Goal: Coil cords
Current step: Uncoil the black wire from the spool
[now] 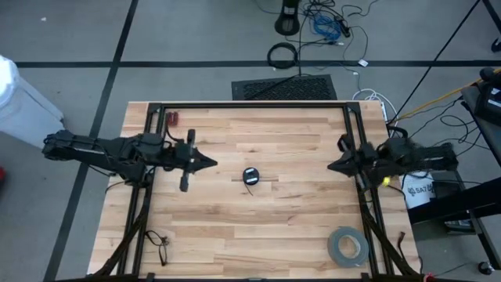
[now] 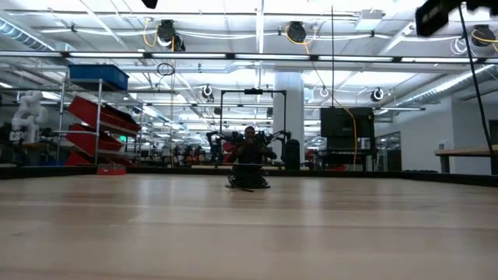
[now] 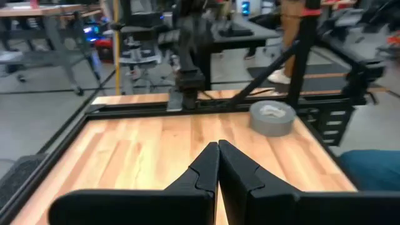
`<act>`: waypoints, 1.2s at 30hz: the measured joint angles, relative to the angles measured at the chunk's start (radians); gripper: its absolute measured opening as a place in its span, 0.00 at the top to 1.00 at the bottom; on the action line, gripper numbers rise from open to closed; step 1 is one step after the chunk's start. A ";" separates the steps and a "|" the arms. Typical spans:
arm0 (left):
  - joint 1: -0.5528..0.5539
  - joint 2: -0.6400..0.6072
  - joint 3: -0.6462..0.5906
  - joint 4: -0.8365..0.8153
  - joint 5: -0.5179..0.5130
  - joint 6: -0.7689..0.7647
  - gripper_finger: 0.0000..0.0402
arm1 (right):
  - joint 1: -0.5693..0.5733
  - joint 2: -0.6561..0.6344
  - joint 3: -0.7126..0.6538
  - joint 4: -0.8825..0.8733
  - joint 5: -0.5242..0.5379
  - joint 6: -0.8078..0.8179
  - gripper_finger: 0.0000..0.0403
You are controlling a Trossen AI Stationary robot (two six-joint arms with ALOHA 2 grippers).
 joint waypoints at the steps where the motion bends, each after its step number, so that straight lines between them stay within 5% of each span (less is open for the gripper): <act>1: -0.003 0.007 0.000 0.003 -0.012 0.000 0.96 | 0.000 0.046 0.069 -0.051 0.002 -0.024 1.00; 6: -0.007 0.044 0.000 0.008 -0.056 -0.001 0.96 | 0.000 0.282 0.370 -0.337 0.073 -0.104 1.00; 9: -0.009 0.081 0.000 0.006 -0.058 0.000 0.96 | 0.000 0.384 0.426 -0.395 0.100 -0.108 1.00; 15: -0.045 0.211 -0.001 0.001 -0.062 0.023 0.96 | 0.030 0.535 0.328 -0.356 0.107 -0.040 1.00; 19: -0.068 0.318 0.007 0.001 -0.090 0.026 0.96 | 0.081 0.603 0.199 -0.131 0.110 0.021 1.00; 27: -0.090 0.525 0.057 -0.036 -0.129 0.049 0.95 | 0.179 0.769 0.046 0.114 0.286 0.143 1.00; 36: -0.098 0.685 0.115 -0.073 -0.234 0.081 0.76 | 0.250 0.934 0.046 0.237 0.289 0.198 1.00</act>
